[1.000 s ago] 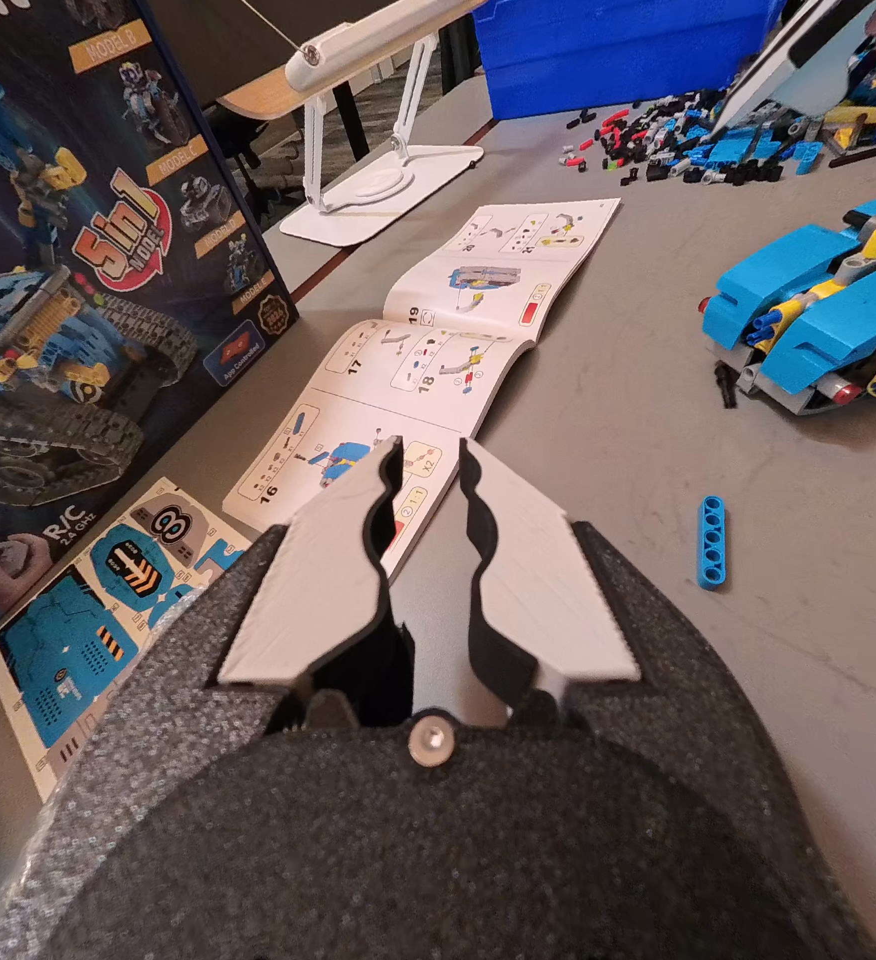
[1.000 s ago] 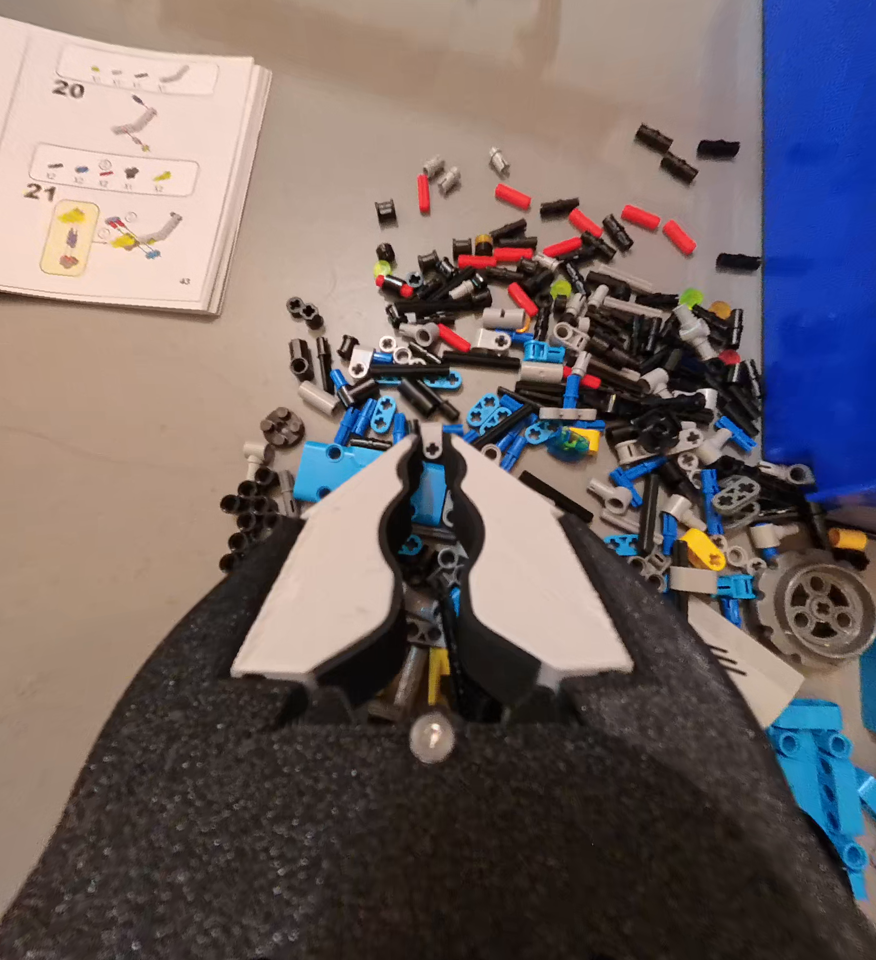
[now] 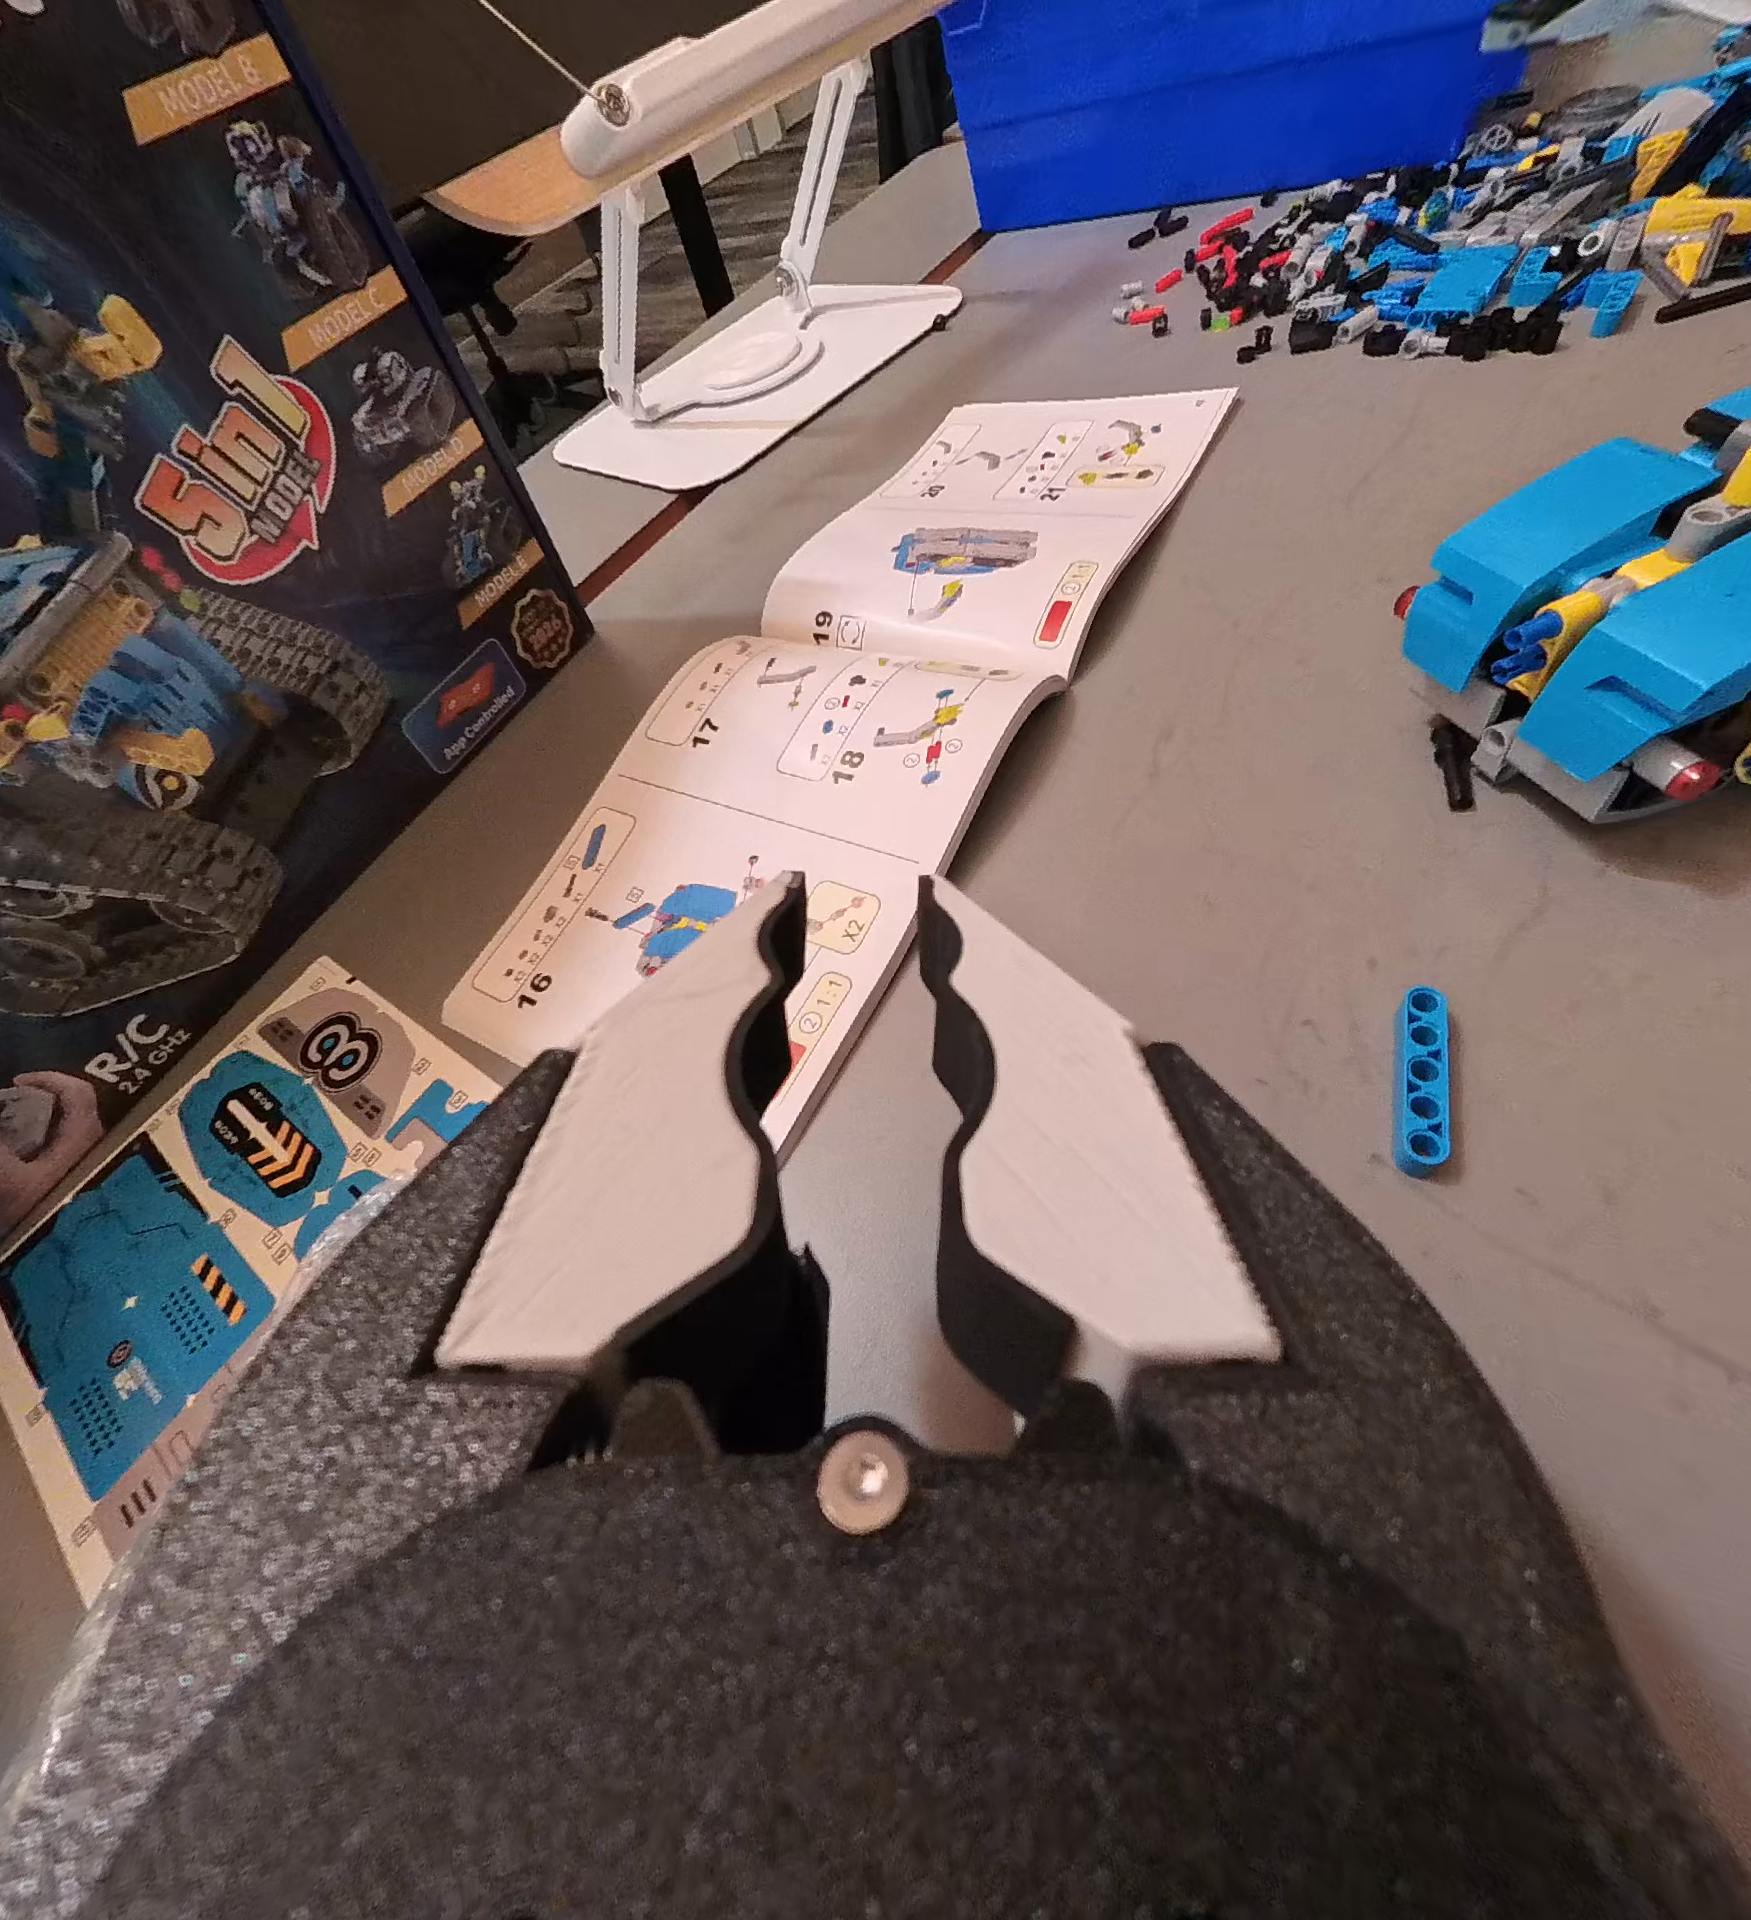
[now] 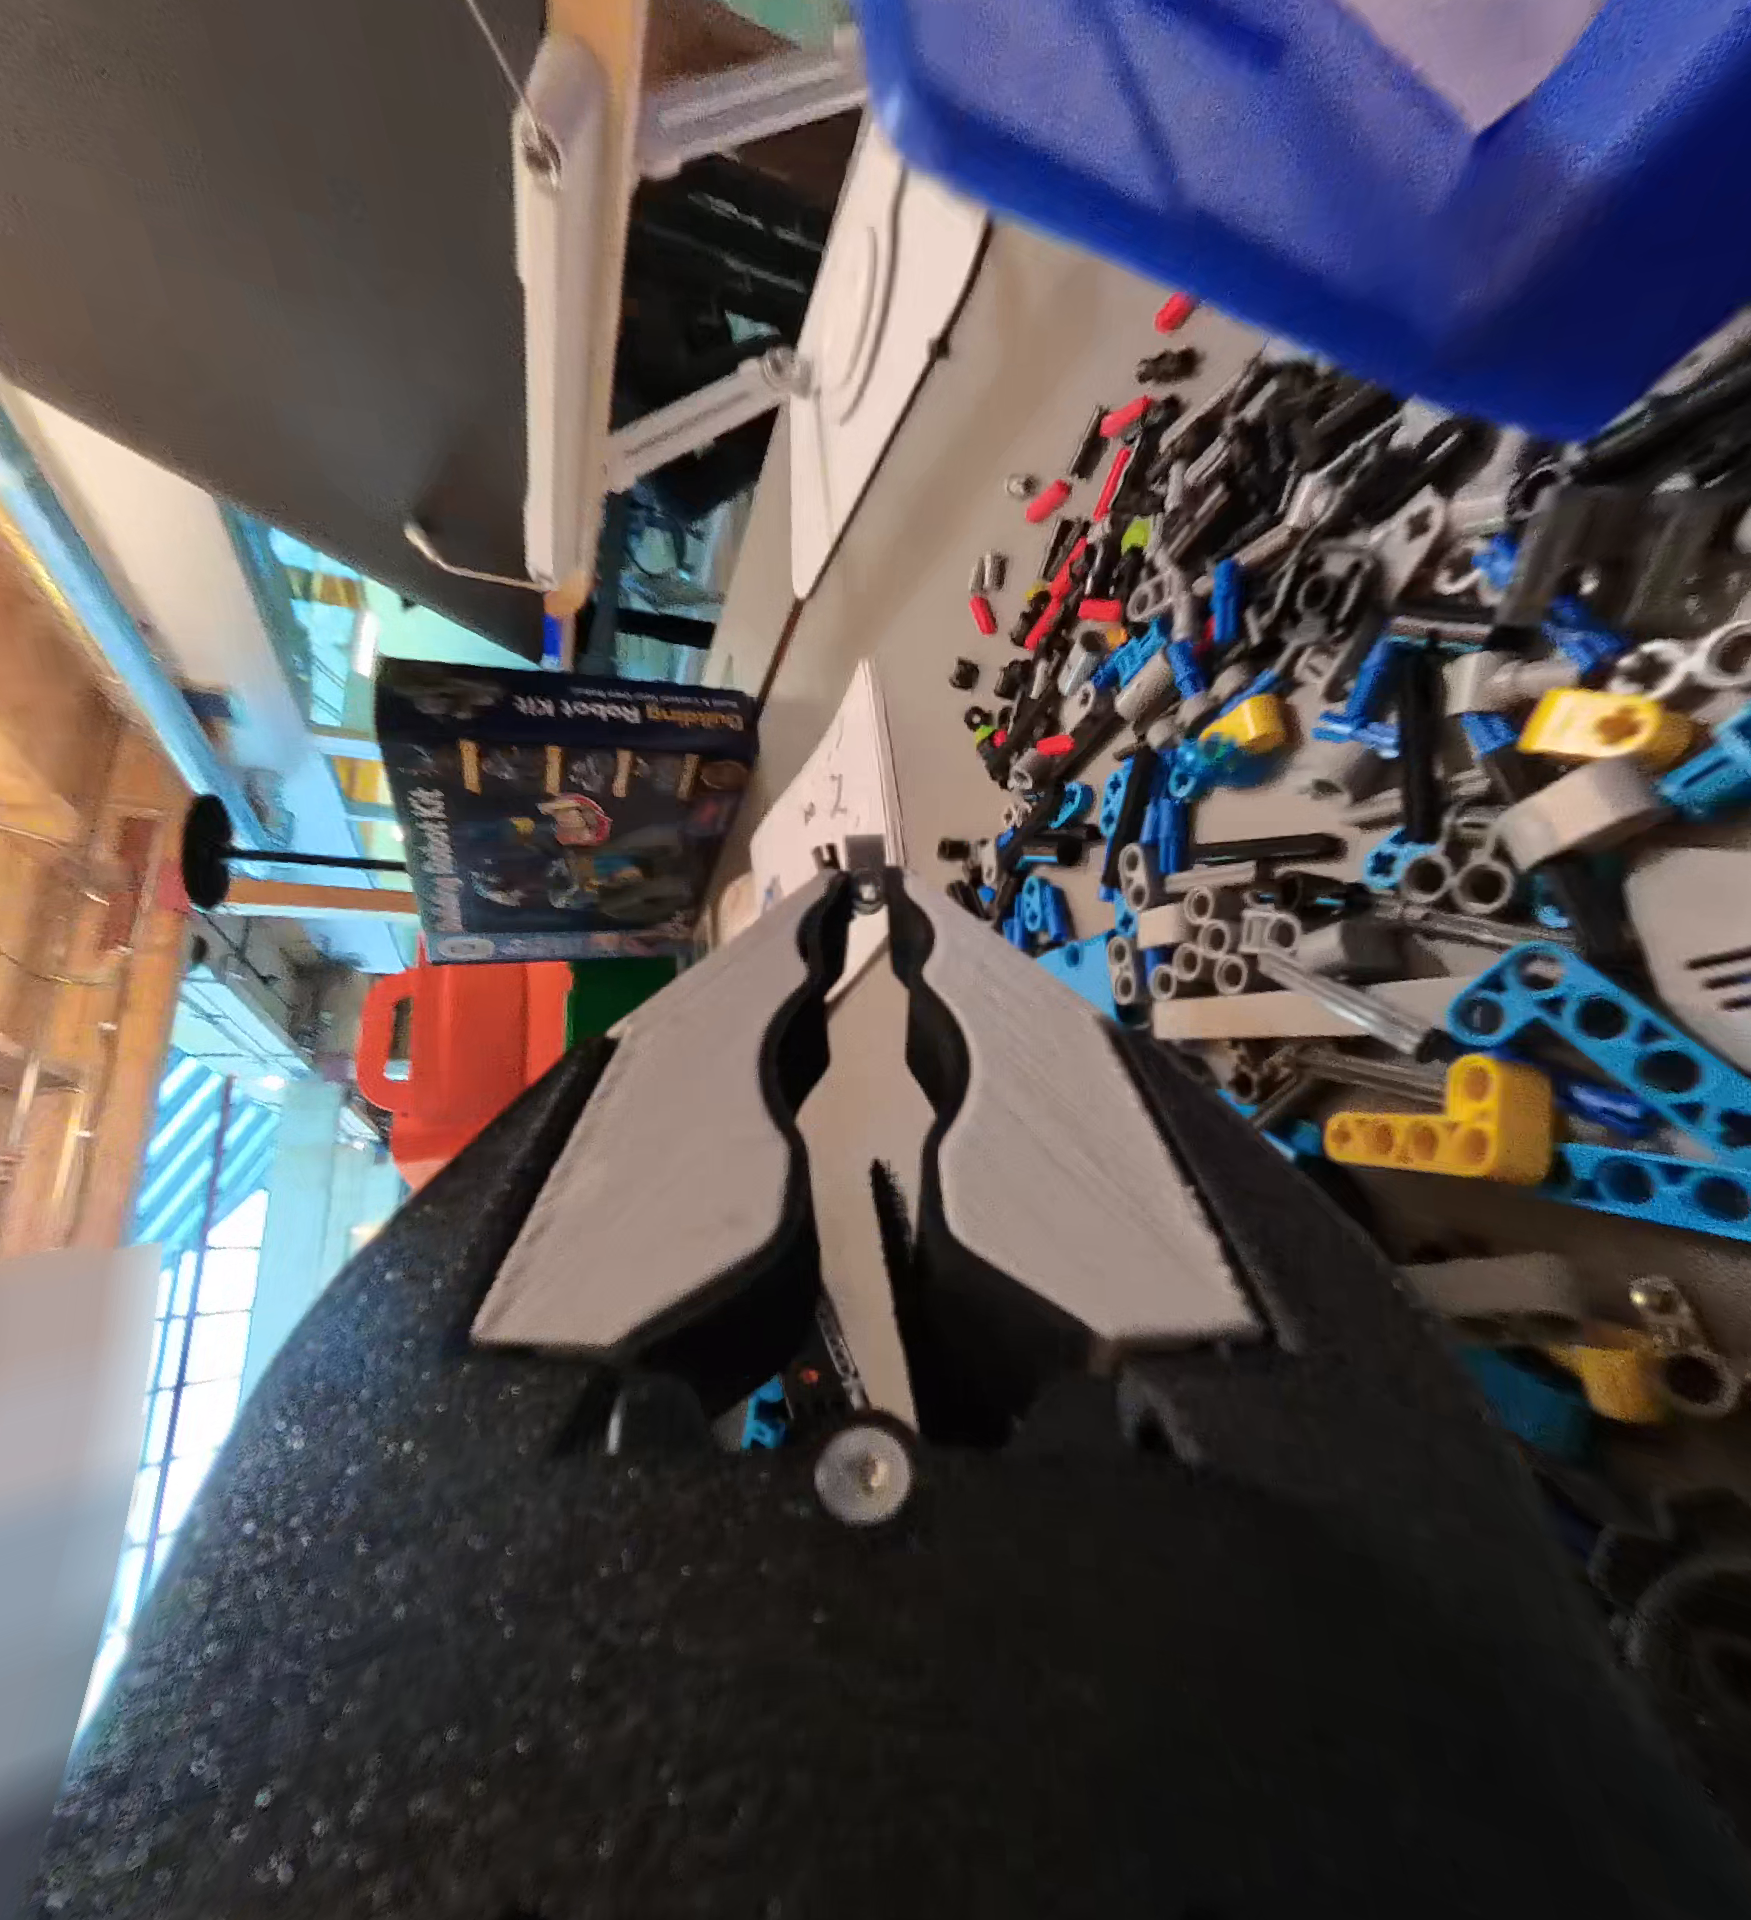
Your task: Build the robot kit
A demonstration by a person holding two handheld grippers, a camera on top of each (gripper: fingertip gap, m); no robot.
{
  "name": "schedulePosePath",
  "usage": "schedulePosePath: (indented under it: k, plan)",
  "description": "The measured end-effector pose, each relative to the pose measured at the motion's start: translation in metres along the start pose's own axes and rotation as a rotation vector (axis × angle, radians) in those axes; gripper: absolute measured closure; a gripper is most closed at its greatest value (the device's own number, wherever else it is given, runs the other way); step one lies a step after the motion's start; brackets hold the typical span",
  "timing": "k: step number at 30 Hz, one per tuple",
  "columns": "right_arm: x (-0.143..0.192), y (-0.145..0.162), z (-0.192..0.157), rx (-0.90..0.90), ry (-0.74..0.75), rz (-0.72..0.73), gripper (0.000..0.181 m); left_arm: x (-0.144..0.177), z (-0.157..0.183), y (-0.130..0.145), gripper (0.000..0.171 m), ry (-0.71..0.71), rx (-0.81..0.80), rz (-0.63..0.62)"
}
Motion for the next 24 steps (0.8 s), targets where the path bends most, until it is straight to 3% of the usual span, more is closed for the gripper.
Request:
schedulePosePath:
  k: [4, 9, 11, 14, 18, 22, 24]
  plan:
    - [0.005, -0.003, -0.002, -0.101, -0.153, 0.033, 0.175, 0.000, 0.000, 0.000, 0.151, -0.001, -0.002, 0.001]
    - [0.007, -0.002, -0.022, 0.014, -0.215, 0.027, 0.175, 0.000, 0.000, 0.000, 0.151, -0.001, -0.004, -0.001]
    - [0.003, 0.001, -0.017, 0.266, -0.001, -0.023, 0.175, -0.001, 0.001, 0.000, 0.151, -0.001, -0.008, -0.002]
    - [0.002, -0.001, -0.002, 0.850, 0.525, -0.095, 0.175, -0.001, 0.001, 0.000, 0.151, -0.002, -0.013, -0.002]
    - [-0.010, 0.011, -0.003, 1.437, 0.873, -0.213, 0.175, 0.000, 0.001, 0.000, 0.151, -0.002, -0.014, -0.001]
    - [-0.015, 0.019, -0.006, 1.734, 1.023, -0.207, 0.175, 0.000, 0.002, 0.000, 0.151, -0.004, -0.018, -0.001]
    - [-0.017, 0.021, -0.004, 1.752, 1.044, -0.192, 0.175, 0.000, 0.002, 0.000, 0.151, -0.003, -0.019, -0.002]
Point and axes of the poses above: each gripper's, where its closed fingertips meet, x back along the fingers, y out of its underside, z = x × y across the jaws, the point moved 5 cm from there along x, back along the fingers, and after that the axes turned 9 degrees about x, right-handed, at the moved point
